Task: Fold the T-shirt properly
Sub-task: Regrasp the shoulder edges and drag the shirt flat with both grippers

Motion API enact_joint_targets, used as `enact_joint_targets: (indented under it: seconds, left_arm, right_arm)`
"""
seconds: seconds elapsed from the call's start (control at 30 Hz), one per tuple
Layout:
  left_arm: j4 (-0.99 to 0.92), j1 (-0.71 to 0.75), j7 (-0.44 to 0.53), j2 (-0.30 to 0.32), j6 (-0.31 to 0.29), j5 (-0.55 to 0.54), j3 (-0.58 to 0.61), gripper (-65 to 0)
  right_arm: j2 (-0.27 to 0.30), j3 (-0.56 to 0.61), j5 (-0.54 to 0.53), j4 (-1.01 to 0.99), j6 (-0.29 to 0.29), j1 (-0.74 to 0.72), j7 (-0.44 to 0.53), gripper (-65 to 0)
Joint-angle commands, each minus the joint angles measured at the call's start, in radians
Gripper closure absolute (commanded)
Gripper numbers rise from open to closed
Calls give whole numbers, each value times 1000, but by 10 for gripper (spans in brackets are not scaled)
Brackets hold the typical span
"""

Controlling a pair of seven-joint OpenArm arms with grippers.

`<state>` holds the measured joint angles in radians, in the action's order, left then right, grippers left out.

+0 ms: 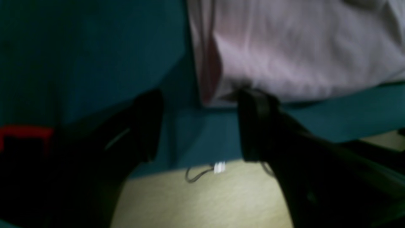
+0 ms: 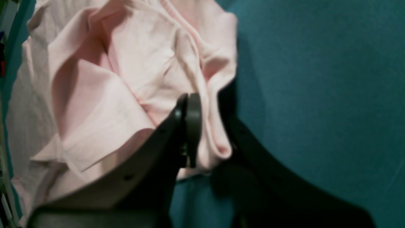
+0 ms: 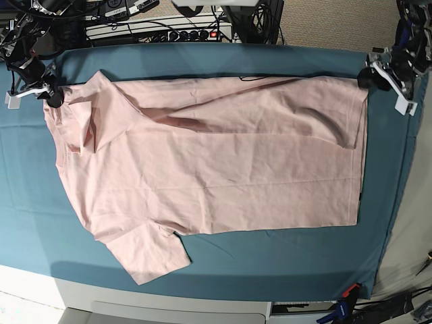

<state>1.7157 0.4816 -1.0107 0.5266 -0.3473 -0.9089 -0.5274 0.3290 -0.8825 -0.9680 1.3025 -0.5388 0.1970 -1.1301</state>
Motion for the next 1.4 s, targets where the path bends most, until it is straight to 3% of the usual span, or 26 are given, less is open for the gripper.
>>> enact_joint_targets:
  seconds: [0.0, 0.13, 0.5, 0.6, 0.7, 0.9, 1.17, 1.37]
  left_arm:
    - [-2, -9, -13, 16, -19, -17, -5, -375]
    - [-23, -25, -22, 16, -22, -44, -5, -358]
    - [-23, -16, -66, 14, -99, -149, -5, -352]
    - [-23, -16, -62, 13, -99, -146, -5, -229]
    - [-23, -16, -48, 13, -99, -131, -5, 0]
    - [-23, -10, -64, 14, -99, -113, -6, 0]
    - [-22, 89, -75, 14, -100, -129, -6, 0]
    - [-18, 144, -85, 14, -105, -148, -68, 0]
  right_arm:
    - [19, -2, -9, 10, 0, 0, -6, -24]
    - [20, -2, -8, 10, 0, 0, -6, -24]
    - [19, -2, -8, 10, -1, 0, -9, -24]
    - [19, -2, -8, 10, -1, 0, -9, -23]
    - [20, -2, -9, 10, -5, 0, -19, 0]
    - [21, -3, -74, 14, -66, 23, -78, 0]
    - [24, -3, -90, 14, -72, 94, -84, 0]
    - [89, -4, -90, 14, -71, 159, -90, 0]
